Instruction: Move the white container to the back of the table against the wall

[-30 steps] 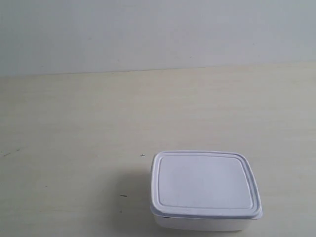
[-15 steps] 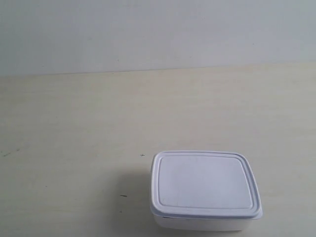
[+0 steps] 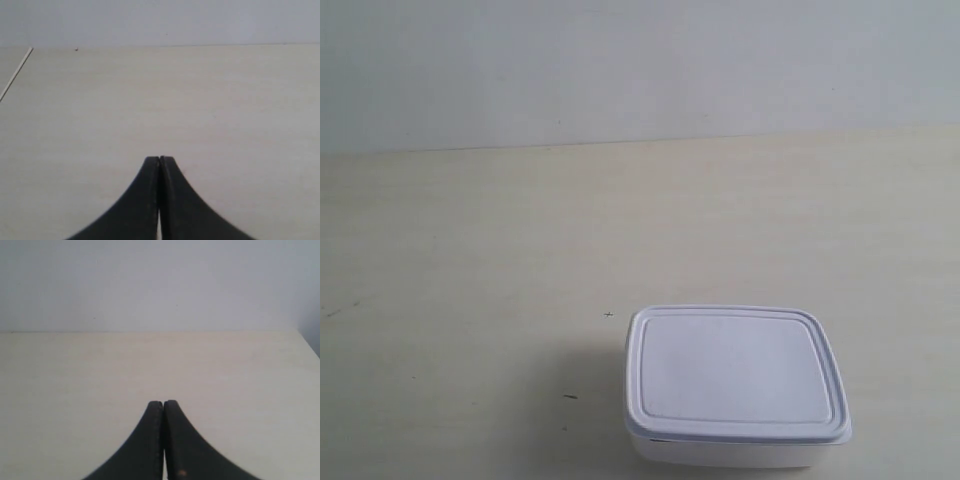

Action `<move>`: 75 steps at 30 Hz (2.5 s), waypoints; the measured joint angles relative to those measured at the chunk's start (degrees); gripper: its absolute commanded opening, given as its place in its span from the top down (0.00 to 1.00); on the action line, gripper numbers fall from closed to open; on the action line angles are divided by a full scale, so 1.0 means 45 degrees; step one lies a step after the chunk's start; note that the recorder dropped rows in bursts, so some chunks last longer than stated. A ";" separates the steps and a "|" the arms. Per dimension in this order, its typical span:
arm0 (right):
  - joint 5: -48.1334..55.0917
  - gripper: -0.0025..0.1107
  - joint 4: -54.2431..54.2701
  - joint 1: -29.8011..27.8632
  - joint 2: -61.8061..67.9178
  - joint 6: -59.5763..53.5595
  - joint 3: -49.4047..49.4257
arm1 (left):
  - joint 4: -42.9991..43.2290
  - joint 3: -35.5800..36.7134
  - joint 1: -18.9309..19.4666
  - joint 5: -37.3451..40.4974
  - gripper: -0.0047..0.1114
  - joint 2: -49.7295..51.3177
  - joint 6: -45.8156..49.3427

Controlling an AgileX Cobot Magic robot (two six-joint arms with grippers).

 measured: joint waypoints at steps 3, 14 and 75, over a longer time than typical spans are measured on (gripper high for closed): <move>-0.0287 0.98 0.0000 0.0000 0.0156 0.0000 -0.0254 | 0.0000 0.0000 0.0163 0.0074 0.96 0.0028 0.0000; -0.0349 0.98 0.0000 0.0000 0.0160 0.0000 -0.0286 | -0.0206 -0.0020 0.3551 0.0064 0.96 0.0073 0.0000; 0.6705 0.98 0.3619 0.5632 0.1381 0.1226 -0.0286 | -0.2658 -0.0049 -0.2971 0.0376 0.96 -0.0170 -0.0454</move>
